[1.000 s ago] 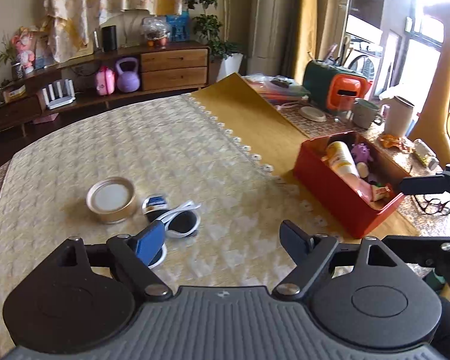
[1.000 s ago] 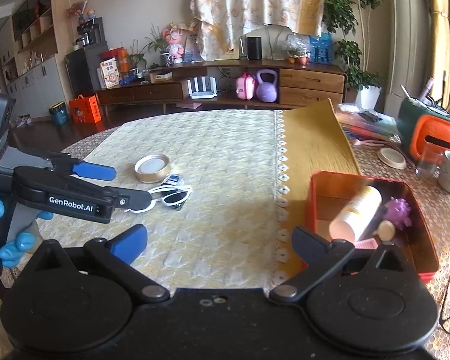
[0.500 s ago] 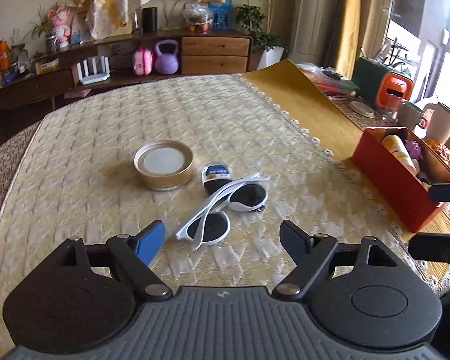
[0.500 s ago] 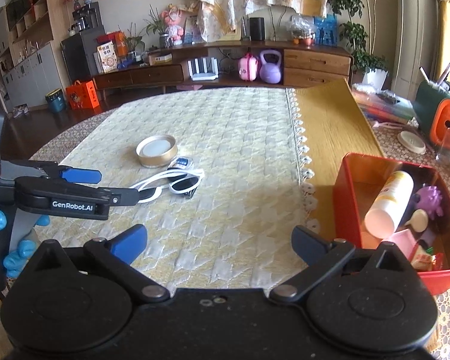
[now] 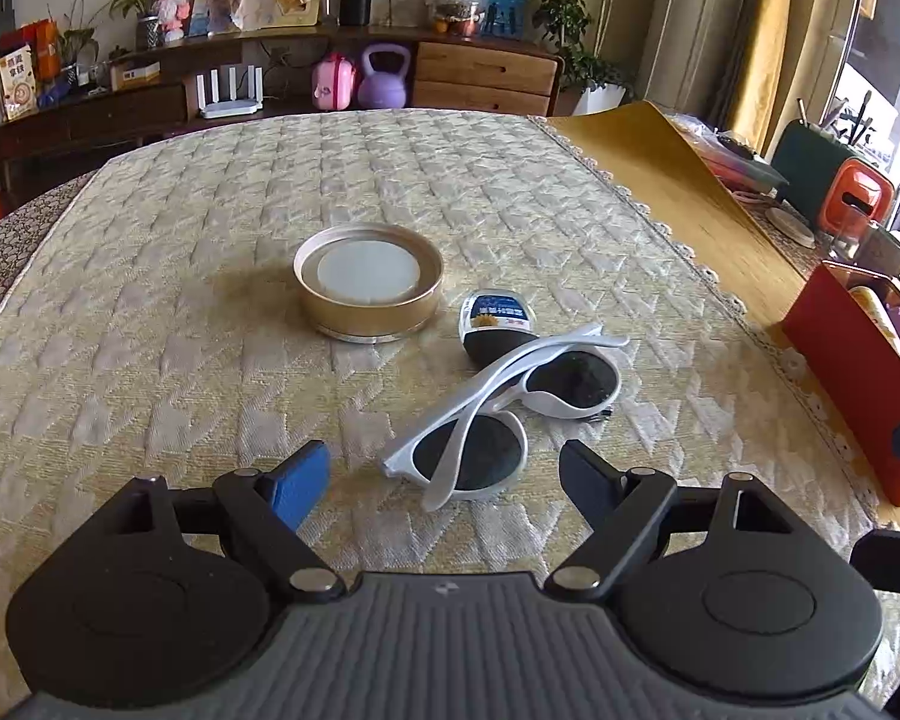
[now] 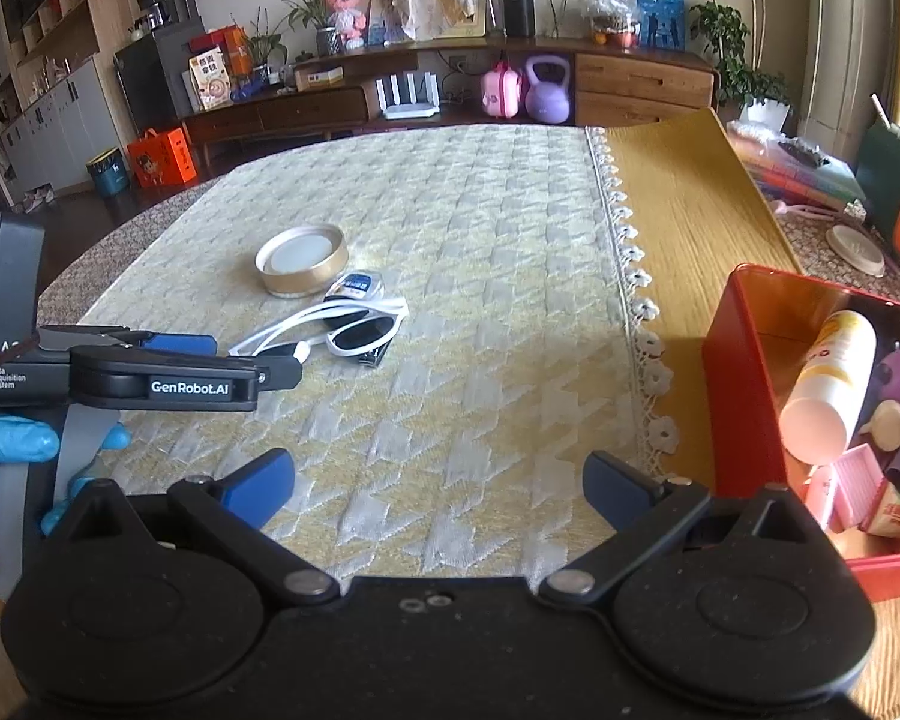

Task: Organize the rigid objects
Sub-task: 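Grasp the white sunglasses with the left tool while the right tool grasps the nail clipper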

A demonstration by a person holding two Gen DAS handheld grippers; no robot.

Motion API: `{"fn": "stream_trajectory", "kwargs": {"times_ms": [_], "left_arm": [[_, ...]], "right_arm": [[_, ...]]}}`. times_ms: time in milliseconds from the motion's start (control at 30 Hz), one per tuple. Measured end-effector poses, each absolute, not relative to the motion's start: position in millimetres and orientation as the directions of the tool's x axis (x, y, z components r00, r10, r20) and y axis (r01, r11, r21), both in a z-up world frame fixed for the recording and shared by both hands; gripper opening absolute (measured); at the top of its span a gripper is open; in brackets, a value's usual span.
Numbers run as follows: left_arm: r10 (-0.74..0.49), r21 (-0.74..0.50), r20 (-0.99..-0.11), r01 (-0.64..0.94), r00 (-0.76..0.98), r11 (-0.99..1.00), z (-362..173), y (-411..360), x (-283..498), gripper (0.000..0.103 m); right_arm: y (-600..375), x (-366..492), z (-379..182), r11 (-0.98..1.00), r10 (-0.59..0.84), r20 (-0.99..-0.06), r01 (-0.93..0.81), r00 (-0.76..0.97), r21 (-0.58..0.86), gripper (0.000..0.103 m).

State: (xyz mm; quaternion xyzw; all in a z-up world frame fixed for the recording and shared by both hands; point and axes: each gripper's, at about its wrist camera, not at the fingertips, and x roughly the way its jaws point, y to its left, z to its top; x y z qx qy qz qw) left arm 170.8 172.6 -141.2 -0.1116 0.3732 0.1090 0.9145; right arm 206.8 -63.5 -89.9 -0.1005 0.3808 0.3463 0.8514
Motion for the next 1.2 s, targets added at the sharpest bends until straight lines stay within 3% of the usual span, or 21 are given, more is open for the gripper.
{"fn": "stream_trajectory", "kwargs": {"times_ms": [400, 733, 833, 1000, 1200], "left_arm": [[0.152, -0.132, -0.683, -0.324, 0.715, 0.937, -148, 171, 175, 0.083], [0.213, -0.028, -0.669, -0.310, 0.712, 0.950, -150, 159, 179, 0.058], [0.204, -0.033, -0.668, -0.302, 0.716, 0.953, -150, 161, 180, 0.057], [0.188, -0.047, -0.663, -0.290, 0.725, 0.956, -150, 163, 180, 0.057], [0.135, -0.148, -0.675, -0.313, 0.725, 0.938, -146, 178, 179, 0.057]], "right_arm": [[-48, 221, -104, 0.729, 0.502, -0.740, -0.679, 0.447, 0.084, 0.102], [-33, 231, -113, 0.711, 0.493, -0.748, -0.702, 0.445, 0.051, 0.102], [-27, 233, -117, 0.700, 0.490, -0.749, -0.714, 0.447, 0.032, 0.102], [-14, 235, -119, 0.661, 0.503, -0.731, -0.750, 0.462, -0.019, 0.098], [9, 242, -126, 0.613, 0.528, -0.717, -0.788, 0.456, -0.050, 0.087]]}}
